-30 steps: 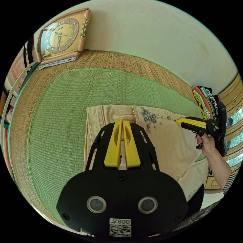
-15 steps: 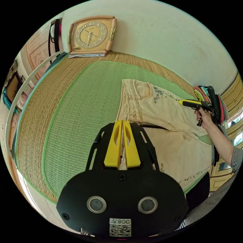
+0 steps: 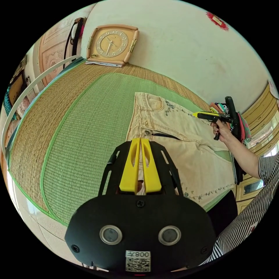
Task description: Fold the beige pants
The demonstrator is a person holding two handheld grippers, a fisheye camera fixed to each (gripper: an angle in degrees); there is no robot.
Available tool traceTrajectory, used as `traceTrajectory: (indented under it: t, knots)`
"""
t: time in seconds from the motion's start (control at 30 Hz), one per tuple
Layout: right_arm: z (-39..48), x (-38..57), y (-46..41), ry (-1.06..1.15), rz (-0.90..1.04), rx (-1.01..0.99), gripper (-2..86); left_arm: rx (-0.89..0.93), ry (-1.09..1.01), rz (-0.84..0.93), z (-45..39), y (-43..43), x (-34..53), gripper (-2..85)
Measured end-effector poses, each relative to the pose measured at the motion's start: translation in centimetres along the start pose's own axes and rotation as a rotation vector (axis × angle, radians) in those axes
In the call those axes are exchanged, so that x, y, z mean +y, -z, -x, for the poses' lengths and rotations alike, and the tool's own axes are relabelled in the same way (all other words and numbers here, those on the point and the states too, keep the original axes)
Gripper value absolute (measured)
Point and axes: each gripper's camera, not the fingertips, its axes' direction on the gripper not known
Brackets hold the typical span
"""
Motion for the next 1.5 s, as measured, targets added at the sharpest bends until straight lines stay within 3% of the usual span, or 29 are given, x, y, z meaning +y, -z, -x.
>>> traceTrajectory:
  t: [0.13,0.27,0.6,0.93,1.37,1.5]
  knots:
    - [7.9,-2.2,-2.6,0.260,0.025,-0.072,7.3,-0.062,-0.064,0.040,-2.0,-1.0,-0.6,3.8]
    - [11.8,-3.4,-7.6,0.416,0.118,0.048,9.7,-0.076,-0.034,0.055,-1.4,-1.4,-0.7,6.7]
    - [7.3,-4.0,-11.5,0.359,0.180,0.041,5.2,-0.063,-0.003,0.151,-0.3,-3.2,-0.4,2.2]
    - [-2.9,-5.2,-7.8,0.123,0.032,-0.314,0.3,-0.051,0.001,0.094,0.0,-2.1,-0.1,0.3]
    - [-1.5,-5.2,-11.4,0.381,0.195,-0.232,0.3,-0.054,0.007,0.104,0.3,-3.6,0.7,0.3]
    - [-1.4,-5.4,-11.8,0.392,0.202,-0.195,0.3,-0.083,0.023,0.000,0.0,-2.1,1.4,0.2]
